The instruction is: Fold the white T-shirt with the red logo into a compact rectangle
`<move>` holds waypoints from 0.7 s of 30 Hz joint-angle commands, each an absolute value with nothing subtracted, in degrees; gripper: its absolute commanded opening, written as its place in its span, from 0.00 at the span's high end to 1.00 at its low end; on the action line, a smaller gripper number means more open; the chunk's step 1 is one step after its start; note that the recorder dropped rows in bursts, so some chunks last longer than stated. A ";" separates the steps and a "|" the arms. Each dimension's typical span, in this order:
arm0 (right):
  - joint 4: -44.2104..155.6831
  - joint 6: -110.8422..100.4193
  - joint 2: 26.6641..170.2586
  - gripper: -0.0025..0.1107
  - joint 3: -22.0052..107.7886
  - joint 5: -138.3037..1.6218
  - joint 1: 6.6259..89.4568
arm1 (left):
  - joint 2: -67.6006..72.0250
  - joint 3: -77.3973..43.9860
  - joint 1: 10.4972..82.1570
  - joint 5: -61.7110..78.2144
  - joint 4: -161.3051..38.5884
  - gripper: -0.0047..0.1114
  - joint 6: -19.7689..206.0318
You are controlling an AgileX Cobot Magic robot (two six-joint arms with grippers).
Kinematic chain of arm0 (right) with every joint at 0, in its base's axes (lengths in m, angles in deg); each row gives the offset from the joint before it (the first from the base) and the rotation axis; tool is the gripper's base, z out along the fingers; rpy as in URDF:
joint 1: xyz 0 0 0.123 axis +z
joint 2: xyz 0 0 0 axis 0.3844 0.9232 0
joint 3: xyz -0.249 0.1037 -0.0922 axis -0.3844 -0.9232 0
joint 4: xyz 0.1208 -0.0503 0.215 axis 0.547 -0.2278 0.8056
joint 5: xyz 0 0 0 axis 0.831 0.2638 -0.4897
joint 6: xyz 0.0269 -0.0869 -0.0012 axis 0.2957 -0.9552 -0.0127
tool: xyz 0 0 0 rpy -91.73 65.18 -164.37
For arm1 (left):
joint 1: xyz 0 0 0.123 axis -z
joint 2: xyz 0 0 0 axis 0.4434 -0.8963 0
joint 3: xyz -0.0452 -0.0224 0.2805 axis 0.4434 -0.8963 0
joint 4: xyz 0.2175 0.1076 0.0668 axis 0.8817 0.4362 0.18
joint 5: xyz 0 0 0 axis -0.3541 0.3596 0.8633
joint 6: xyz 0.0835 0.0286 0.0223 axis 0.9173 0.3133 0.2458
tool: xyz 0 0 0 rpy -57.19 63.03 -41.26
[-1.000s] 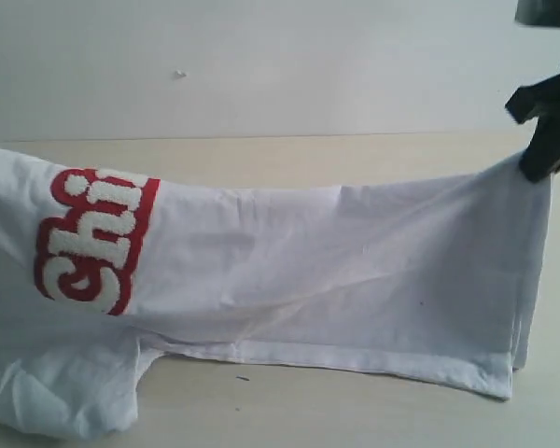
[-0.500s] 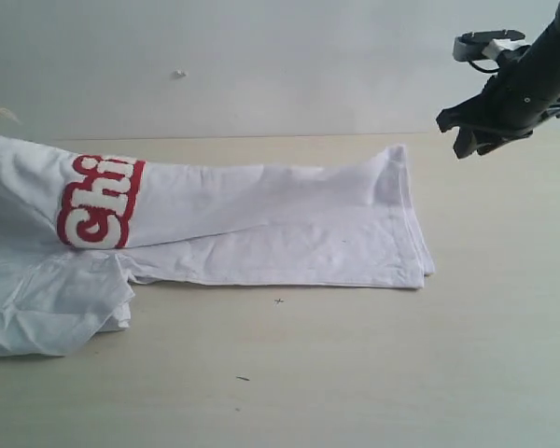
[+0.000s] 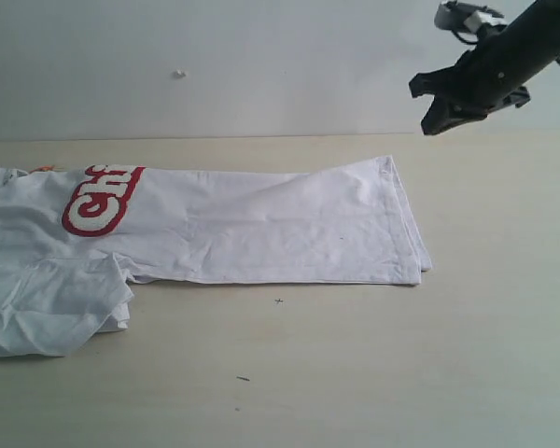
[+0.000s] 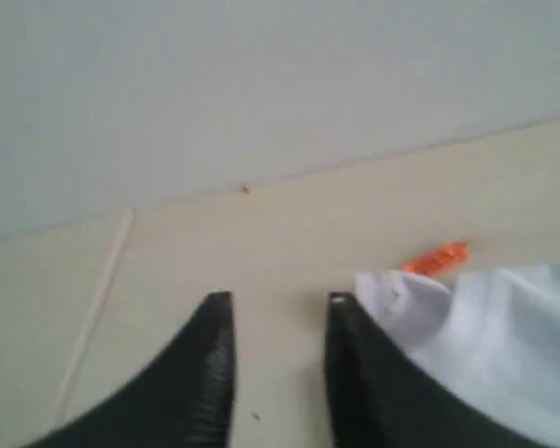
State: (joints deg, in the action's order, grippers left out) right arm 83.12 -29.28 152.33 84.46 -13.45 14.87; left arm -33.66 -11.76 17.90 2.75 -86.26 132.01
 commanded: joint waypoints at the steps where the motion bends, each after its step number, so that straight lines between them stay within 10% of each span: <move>1: 83.77 -30.36 156.07 0.98 84.63 -9.08 17.26 | -34.93 -9.92 19.66 19.96 -85.75 0.95 130.04; 8: 79.26 -28.35 161.40 0.98 83.81 -11.30 22.33 | -40.13 -9.07 21.76 43.22 -90.81 0.96 137.86; 21: 62.58 -16.23 161.01 0.98 74.14 -20.38 22.78 | -48.83 -12.98 26.01 45.39 -86.78 0.96 137.08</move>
State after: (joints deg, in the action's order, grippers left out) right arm 68.83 -17.55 160.62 76.11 -20.65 23.77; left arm -45.48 -12.05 23.08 42.50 -89.26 137.25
